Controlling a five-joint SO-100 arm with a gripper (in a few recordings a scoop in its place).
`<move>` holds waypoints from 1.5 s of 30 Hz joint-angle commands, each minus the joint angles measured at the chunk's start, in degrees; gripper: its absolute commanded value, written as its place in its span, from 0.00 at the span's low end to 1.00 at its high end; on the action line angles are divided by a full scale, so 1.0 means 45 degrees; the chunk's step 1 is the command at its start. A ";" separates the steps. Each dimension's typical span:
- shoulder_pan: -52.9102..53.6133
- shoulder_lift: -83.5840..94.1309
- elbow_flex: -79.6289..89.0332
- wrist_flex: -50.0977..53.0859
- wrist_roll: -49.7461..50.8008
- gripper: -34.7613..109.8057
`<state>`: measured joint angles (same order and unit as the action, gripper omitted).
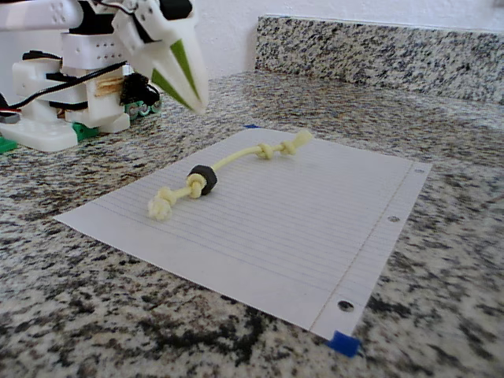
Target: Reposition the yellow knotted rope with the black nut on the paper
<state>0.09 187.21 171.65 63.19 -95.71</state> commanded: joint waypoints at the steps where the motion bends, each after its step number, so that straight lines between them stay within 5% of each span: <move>1: -0.0059 0.0508 0.0098 0.0176 0.0020 0.24; 45: 0.0254 0.1816 0.2031 0.1191 0.1777 0.29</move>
<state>1.58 194.94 180.53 68.47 -88.24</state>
